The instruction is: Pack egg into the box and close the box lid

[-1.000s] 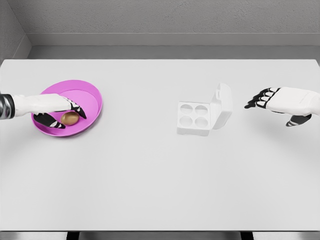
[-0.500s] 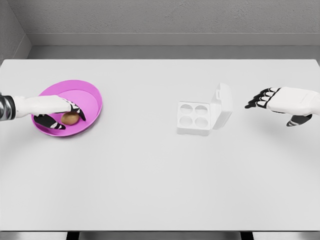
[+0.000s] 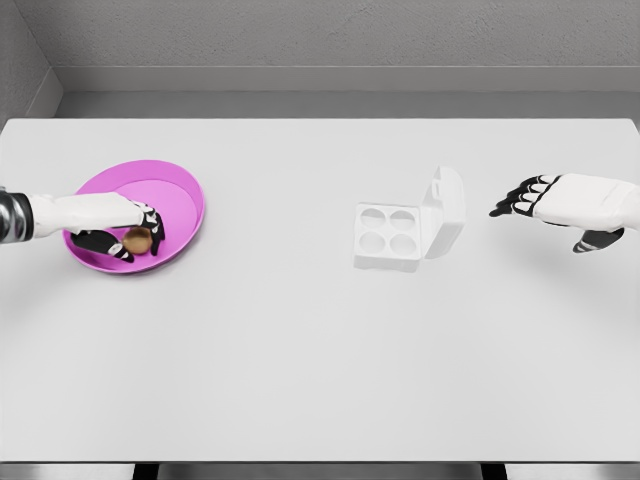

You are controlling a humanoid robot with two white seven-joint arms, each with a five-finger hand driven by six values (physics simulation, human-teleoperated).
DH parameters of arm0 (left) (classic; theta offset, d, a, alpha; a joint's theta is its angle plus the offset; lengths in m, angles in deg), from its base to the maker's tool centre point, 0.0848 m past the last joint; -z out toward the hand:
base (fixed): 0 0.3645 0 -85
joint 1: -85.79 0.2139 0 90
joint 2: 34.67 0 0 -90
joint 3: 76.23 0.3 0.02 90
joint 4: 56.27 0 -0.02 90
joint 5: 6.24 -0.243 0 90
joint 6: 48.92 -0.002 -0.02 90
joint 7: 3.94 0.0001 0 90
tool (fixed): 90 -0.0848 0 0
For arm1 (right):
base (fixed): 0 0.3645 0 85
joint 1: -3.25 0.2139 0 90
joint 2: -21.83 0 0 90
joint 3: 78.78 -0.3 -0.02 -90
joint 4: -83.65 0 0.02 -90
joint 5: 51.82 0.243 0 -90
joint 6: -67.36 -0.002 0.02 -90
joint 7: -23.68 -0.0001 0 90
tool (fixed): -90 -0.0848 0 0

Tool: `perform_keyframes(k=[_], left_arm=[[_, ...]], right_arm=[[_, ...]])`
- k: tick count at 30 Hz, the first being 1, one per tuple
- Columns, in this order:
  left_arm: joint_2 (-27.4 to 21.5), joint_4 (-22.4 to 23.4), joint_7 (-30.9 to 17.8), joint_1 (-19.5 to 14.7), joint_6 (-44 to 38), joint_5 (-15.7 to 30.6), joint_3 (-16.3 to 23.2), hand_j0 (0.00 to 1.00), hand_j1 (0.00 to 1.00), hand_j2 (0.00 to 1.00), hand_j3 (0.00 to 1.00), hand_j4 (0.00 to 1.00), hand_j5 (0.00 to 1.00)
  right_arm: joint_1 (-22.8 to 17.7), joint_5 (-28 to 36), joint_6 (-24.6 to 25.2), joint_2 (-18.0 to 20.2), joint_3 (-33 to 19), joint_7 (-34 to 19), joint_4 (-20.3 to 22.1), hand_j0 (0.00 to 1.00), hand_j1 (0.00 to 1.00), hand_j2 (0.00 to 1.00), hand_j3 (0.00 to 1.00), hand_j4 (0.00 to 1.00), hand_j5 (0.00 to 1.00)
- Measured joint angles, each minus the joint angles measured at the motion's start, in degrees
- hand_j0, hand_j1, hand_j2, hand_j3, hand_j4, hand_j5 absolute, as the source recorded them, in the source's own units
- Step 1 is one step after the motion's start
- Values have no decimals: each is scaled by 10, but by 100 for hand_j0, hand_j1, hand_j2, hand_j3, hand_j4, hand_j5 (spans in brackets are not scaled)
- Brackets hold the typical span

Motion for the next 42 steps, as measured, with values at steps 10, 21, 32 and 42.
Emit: perform_keyframes(k=[10, 21, 32, 42], left_arm=[[2, -33, 2, -31, 3, 3, -9, 35, 35, 35, 35, 35, 35], [49, -62, 3, -56, 3, 11, -11, 35, 35, 35, 35, 35, 35], [120, -63, 3, -71, 4, 10, -10, 33, 33, 33, 33, 33, 33], [201, -62, 0, -79, 4, 6, -6, 33, 33, 33, 33, 33, 33]], right_arm=[[0, 1, 0, 2, -1, 0, 0, 100, 100, 100, 100, 100, 100], [0, 3, 0, 9, -3, 0, 0, 100, 100, 100, 100, 100, 100], [0, 4, 0, 16, -3, 0, -4, 100, 100, 100, 100, 100, 100], [4, 4, 0, 20, -6, 0, -8, 100, 100, 100, 100, 100, 100]])
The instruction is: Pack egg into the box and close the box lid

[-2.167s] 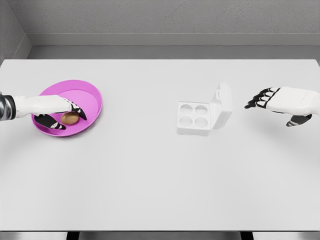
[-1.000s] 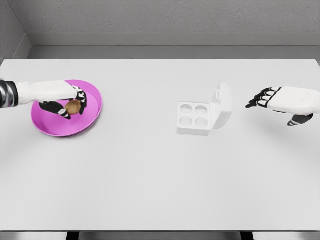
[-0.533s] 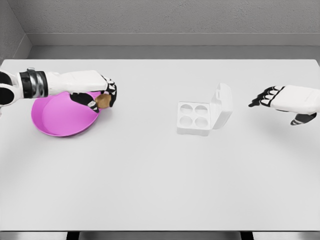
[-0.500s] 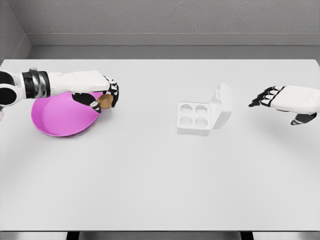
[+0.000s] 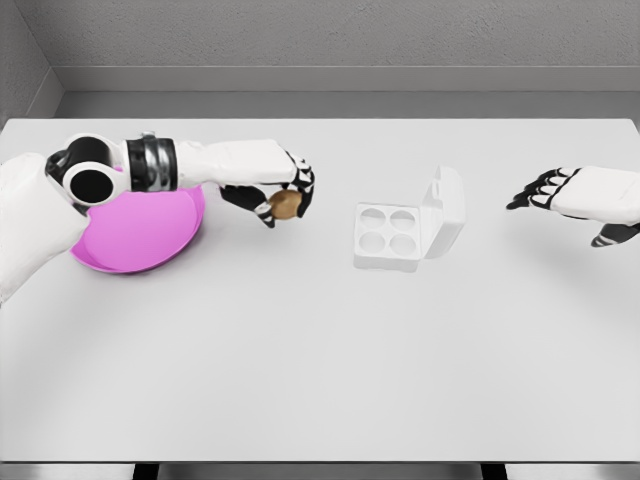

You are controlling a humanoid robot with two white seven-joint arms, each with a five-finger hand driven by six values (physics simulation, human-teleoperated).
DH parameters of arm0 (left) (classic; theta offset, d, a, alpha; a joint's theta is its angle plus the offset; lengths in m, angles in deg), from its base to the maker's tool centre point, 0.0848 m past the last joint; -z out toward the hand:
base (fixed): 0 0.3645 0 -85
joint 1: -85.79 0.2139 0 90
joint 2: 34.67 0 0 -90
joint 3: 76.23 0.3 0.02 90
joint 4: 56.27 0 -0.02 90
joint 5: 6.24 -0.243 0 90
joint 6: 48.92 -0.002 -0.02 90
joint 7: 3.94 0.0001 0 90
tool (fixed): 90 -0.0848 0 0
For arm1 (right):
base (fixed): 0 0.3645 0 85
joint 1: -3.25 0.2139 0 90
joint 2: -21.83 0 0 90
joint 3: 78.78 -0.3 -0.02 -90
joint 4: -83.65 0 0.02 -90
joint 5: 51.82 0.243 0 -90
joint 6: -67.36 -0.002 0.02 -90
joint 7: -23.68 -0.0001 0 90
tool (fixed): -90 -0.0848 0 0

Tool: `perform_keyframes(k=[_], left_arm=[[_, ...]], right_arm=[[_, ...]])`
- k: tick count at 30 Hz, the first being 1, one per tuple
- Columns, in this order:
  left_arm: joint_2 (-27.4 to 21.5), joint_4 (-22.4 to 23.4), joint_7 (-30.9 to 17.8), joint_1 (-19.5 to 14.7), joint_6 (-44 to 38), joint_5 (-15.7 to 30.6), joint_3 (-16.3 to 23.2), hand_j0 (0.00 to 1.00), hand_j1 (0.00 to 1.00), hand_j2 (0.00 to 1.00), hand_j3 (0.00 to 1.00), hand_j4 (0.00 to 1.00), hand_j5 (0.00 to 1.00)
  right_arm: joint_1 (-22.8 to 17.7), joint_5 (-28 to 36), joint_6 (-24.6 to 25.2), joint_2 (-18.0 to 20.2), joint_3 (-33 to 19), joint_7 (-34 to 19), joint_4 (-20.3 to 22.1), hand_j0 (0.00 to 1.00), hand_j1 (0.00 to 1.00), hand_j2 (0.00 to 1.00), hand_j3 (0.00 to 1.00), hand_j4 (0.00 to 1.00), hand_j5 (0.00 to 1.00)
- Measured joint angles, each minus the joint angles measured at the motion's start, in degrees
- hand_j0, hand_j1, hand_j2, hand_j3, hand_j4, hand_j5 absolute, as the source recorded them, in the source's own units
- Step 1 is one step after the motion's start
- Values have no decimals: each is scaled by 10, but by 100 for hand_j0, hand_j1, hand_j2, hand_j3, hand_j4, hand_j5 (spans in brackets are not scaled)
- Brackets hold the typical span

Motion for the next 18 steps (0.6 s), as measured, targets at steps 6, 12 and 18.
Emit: perform_keyframes(k=[6, 12, 18], left_arm=[[55, 4, -3, -8, 0, -4, 6, 33, 33, 33, 33, 33, 33], [87, 5, -7, -27, -1, -4, 23, 33, 33, 33, 33, 33, 33], [113, 20, -11, -44, -1, -3, 45, 33, 33, 33, 33, 33, 33]], right_arm=[[3, 0, 0, 2, 0, 0, 0, 100, 100, 100, 100, 100, 100], [3, 0, 0, 2, 1, 0, 1, 100, 100, 100, 100, 100, 100], [3, -1, 0, 2, 4, 0, 4, 100, 100, 100, 100, 100, 100]])
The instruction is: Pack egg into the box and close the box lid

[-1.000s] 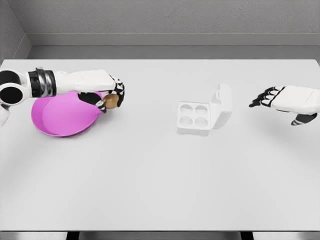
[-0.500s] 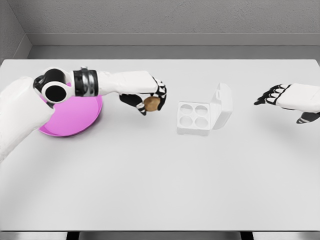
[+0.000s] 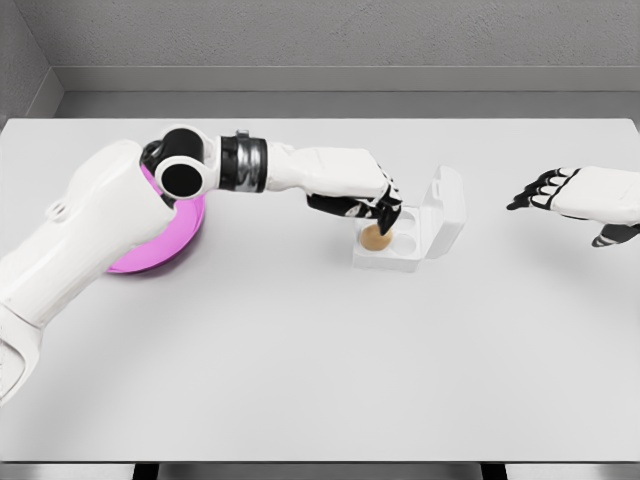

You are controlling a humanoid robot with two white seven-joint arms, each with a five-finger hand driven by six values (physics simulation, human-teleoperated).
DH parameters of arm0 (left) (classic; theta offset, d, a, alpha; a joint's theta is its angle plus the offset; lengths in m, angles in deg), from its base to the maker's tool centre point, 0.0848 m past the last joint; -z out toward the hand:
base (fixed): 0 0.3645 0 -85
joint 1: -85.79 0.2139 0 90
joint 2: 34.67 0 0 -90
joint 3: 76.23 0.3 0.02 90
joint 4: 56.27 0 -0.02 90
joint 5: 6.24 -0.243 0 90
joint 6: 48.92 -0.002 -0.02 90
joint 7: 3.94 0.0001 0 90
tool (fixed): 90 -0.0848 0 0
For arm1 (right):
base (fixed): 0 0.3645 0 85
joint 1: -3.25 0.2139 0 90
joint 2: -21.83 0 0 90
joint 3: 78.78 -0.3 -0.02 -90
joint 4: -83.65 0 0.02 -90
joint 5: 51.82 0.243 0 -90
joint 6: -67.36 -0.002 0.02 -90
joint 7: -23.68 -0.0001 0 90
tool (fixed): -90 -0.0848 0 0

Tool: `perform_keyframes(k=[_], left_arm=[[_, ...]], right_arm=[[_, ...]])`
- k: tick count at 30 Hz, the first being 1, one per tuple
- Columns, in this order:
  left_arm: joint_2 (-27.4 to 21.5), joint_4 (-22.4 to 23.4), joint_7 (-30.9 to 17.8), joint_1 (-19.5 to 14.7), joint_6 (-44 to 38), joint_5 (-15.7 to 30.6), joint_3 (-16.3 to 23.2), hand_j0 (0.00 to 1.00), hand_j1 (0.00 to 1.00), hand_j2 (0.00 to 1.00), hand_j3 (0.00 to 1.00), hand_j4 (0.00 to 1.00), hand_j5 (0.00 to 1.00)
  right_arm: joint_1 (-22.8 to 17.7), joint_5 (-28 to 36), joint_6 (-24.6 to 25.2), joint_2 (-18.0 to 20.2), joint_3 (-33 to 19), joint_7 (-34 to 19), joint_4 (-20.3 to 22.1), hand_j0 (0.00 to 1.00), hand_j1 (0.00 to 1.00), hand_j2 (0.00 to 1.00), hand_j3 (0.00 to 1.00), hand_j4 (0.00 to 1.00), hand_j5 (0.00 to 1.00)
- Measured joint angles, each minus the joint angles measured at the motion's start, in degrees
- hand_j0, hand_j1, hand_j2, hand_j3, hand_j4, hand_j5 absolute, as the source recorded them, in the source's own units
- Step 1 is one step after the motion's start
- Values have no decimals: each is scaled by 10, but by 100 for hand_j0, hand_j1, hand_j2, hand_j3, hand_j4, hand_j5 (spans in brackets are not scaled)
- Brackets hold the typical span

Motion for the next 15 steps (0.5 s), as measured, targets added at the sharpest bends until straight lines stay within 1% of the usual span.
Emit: perform_keyframes(k=[4, 6, 7, 8, 9, 11, 15], left_arm=[[4, 5, 0, -10, 0, 1, 2, 34, 34, 34, 34, 34, 34], [-1, 7, 0, -20, 0, 5, 1, 39, 39, 39, 39, 39, 39], [-6, 8, 0, -27, 0, 8, -2, 49, 49, 49, 49, 49, 49], [-14, 13, 1, -33, 0, 15, -5, 81, 81, 81, 81, 81, 81], [-22, 21, 1, -38, 0, 23, -11, 100, 100, 100, 100, 100, 100], [-47, 35, 3, -38, 0, 34, -20, 100, 100, 100, 100, 100, 100], [-121, 46, 5, -35, 0, 55, -29, 100, 100, 100, 100, 100, 100]], right_arm=[[0, 0, 0, 0, 1, 0, 0, 100, 100, 100, 100, 100, 100], [0, 0, 0, 0, 0, 0, 1, 100, 100, 100, 100, 100, 100], [0, 0, 0, 0, 0, 0, 1, 100, 100, 100, 100, 100, 100], [0, 0, 0, 0, 0, 0, 1, 100, 100, 100, 100, 100, 100], [0, 0, 0, 0, 0, 0, 1, 100, 100, 100, 100, 100, 100], [0, 0, 0, 0, 1, 0, 3, 100, 100, 100, 100, 100, 100], [-1, -1, 0, 0, 1, 0, 9, 100, 100, 100, 100, 100, 100]])
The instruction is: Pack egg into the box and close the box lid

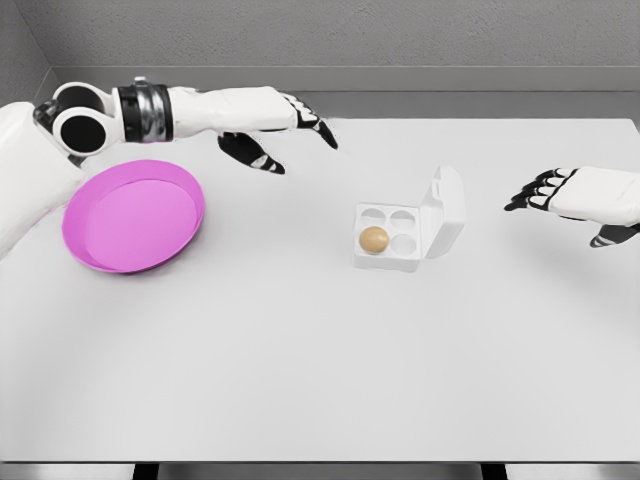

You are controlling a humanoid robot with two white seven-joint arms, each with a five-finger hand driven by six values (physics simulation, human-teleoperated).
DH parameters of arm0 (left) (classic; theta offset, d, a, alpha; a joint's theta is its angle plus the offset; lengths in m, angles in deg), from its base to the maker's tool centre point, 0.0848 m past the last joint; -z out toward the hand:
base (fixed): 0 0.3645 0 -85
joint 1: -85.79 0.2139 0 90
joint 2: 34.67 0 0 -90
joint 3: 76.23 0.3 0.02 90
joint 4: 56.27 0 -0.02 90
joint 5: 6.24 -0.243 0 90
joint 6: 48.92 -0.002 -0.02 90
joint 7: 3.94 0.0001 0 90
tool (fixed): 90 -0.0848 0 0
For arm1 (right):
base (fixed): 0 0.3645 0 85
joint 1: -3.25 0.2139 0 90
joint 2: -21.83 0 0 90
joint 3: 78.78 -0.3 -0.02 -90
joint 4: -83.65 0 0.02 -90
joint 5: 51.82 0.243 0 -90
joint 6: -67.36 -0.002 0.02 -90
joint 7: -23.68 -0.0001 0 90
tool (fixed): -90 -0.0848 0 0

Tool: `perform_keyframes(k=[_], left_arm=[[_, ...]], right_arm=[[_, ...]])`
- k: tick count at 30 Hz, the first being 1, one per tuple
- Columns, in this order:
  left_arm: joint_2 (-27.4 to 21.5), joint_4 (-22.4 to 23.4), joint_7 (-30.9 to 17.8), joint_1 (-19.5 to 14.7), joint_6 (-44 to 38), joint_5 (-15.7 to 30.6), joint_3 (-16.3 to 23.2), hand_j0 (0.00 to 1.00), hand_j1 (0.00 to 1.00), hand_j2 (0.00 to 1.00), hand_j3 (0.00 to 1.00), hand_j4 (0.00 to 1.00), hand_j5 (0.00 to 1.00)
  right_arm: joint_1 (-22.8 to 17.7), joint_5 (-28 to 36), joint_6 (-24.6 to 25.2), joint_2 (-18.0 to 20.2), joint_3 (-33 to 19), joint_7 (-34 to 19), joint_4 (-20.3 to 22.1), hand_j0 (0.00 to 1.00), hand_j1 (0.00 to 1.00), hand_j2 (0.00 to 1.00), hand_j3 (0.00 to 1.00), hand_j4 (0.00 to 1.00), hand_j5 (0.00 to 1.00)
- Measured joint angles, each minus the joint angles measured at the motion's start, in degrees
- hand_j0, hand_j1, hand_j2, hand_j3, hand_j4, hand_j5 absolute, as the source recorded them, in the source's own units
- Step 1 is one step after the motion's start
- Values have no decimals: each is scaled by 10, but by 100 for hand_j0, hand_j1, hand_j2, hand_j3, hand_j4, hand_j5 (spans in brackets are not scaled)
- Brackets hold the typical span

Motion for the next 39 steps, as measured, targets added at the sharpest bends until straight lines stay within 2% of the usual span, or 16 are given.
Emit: perform_keyframes(k=[4, 9, 13, 20, 30, 35, 39], left_arm=[[-55, 8, -1, 18, 0, 17, -8, 100, 100, 100, 100, 100, 100], [-75, 61, -2, 18, 0, 21, -12, 100, 100, 100, 100, 100, 100], [-81, 82, -3, 18, 0, 22, -13, 100, 100, 100, 100, 100, 100], [-90, 89, -3, 18, 0, 24, -13, 100, 100, 100, 100, 100, 100], [-100, 88, -2, 18, 0, 25, -13, 100, 100, 100, 100, 100, 100], [-100, 87, -2, 19, 0, 25, -12, 100, 100, 100, 100, 100, 100], [-99, 89, -2, 18, 0, 25, -12, 100, 100, 100, 100, 100, 100]], right_arm=[[1, 1, 0, -3, 0, 0, 15, 100, 100, 100, 100, 100, 100], [0, 1, 0, -9, 0, 0, 28, 100, 100, 100, 100, 100, 100], [-1, 1, 0, -12, 9, 0, 58, 100, 100, 100, 100, 100, 100], [1, 1, 0, -15, 29, 0, 83, 100, 100, 100, 100, 100, 100], [7, 15, 0, -29, 31, 0, 129, 100, 100, 100, 100, 100, 100], [11, 60, 0, -30, 17, 0, 127, 100, 100, 100, 100, 100, 100], [4, 92, 0, -25, -36, 0, 84, 100, 100, 100, 100, 100, 100]])
